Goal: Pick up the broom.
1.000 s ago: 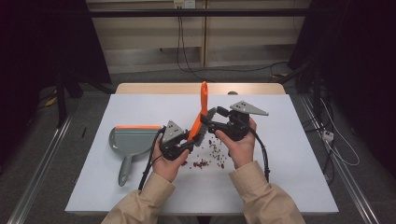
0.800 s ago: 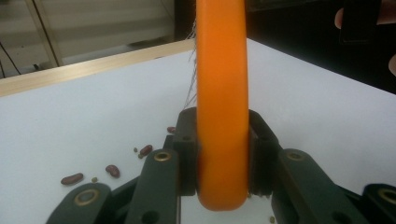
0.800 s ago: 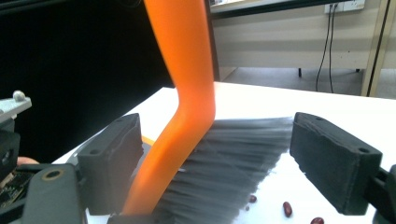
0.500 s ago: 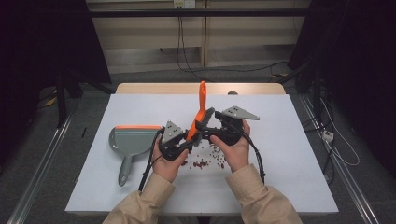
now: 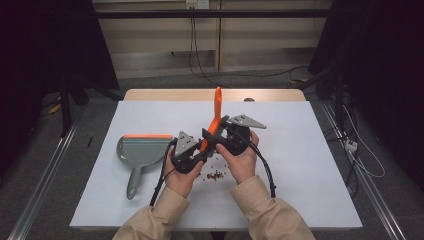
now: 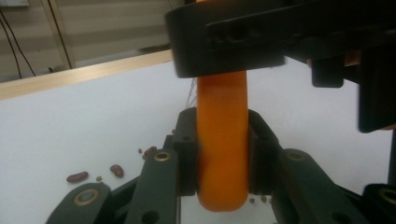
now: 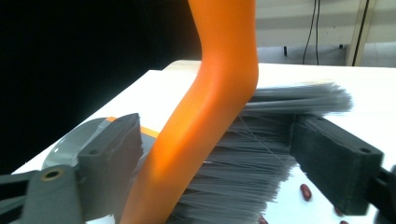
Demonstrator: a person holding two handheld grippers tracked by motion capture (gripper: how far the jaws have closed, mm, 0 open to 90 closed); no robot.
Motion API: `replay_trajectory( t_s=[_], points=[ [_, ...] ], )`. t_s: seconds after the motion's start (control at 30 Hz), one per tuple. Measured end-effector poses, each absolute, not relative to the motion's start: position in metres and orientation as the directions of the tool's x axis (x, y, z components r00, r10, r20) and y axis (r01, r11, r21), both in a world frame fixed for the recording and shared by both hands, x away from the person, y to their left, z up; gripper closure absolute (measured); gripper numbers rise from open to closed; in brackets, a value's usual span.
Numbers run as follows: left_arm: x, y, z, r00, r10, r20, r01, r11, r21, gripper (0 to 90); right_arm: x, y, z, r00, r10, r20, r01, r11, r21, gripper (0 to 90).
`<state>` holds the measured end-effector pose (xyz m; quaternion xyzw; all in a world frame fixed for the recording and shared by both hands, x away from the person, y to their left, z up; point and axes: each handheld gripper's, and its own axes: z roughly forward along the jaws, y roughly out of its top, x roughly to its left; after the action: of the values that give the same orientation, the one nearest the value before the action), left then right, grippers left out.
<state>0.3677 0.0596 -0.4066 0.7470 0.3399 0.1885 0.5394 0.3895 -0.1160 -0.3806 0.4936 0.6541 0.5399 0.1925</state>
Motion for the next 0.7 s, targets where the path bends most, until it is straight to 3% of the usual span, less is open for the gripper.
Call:
replay_trajectory(
  t_s=[0.13,0.47,0.7],
  points=[
    [0.364,0.059,-0.405,0.698,0.714,-0.059,0.272,-0.189,0.943,69.5,0.390,-0.115,-0.380,-0.434,0.846,0.310,0.448,-0.096,0.889,29.2],
    [0.359,0.052,-0.404,0.696,0.718,0.007,0.224,-0.226,0.948,66.2,0.390,-0.117,-0.379,-0.402,0.819,0.410,0.508,-0.173,0.844,44.4],
    [0.359,0.046,-0.405,0.692,0.721,0.023,0.223,-0.244,0.944,58.4,0.391,-0.121,-0.375,-0.359,0.799,0.482,0.561,-0.228,0.796,60.7]
  ],
)
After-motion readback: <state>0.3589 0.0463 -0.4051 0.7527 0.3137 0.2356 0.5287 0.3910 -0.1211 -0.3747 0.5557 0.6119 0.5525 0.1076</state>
